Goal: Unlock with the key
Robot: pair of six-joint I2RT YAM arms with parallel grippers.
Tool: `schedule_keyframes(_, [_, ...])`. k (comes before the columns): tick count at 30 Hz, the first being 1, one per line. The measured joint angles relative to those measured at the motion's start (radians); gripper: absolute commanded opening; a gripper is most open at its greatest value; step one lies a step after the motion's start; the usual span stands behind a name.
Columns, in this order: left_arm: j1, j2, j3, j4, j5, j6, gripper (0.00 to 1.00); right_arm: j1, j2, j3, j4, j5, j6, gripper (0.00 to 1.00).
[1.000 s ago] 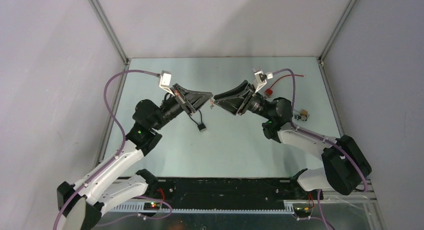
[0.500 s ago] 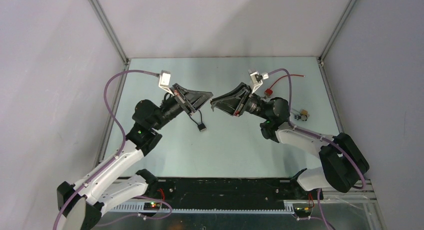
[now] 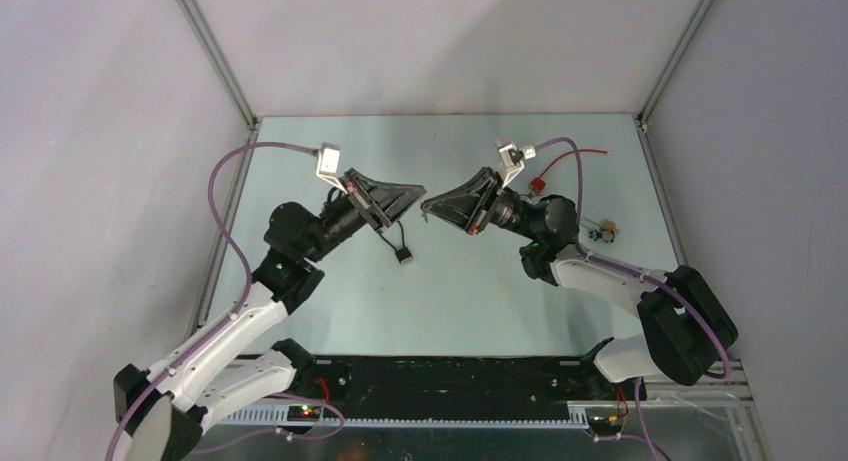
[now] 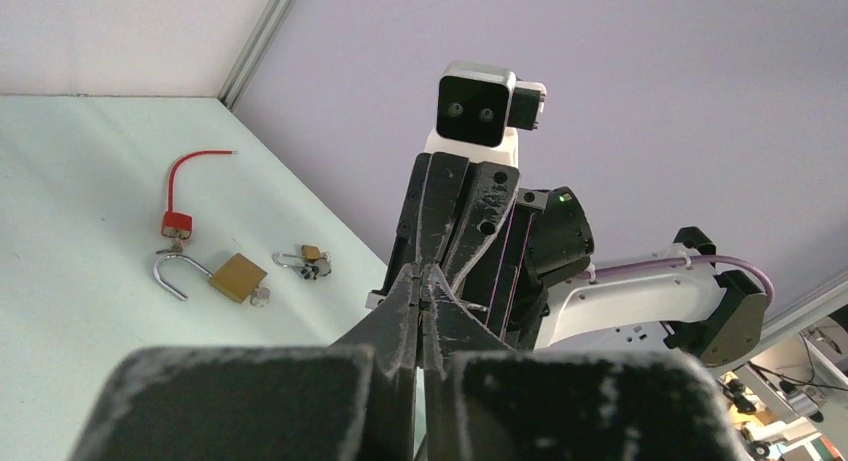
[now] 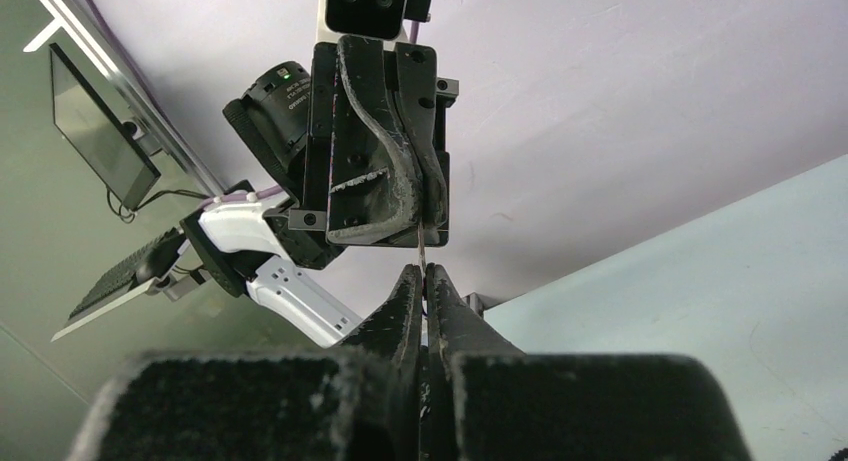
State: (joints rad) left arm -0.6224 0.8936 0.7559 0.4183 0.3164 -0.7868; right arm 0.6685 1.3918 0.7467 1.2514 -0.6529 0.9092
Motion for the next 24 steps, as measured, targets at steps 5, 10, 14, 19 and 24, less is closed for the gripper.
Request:
schedule_keyframes(5, [0.000,-0.014,-0.022,0.007,-0.019,0.005,0.47,0.000,0.000,0.000,-0.014,-0.001,0.000,0.00])
schedule_keyframes(10, [0.006,-0.051,-0.035,-0.068,-0.081,0.037,0.93,-0.003,-0.004,0.000,-0.067,0.000,-0.002,0.00])
schedule_keyframes(14, [0.014,-0.104,-0.031,-0.226,-0.195,0.098,1.00,-0.003,-0.022,0.001,-0.178,0.005,-0.010,0.00])
schedule_keyframes(19, [0.028,-0.133,0.034,-0.522,-0.425,0.132,1.00,-0.008,-0.077,0.001,-0.376,0.048,-0.032,0.00])
schedule_keyframes(24, [0.055,-0.183,0.056,-0.753,-0.558,0.153,1.00,-0.010,-0.128,0.001,-0.606,0.124,-0.043,0.00])
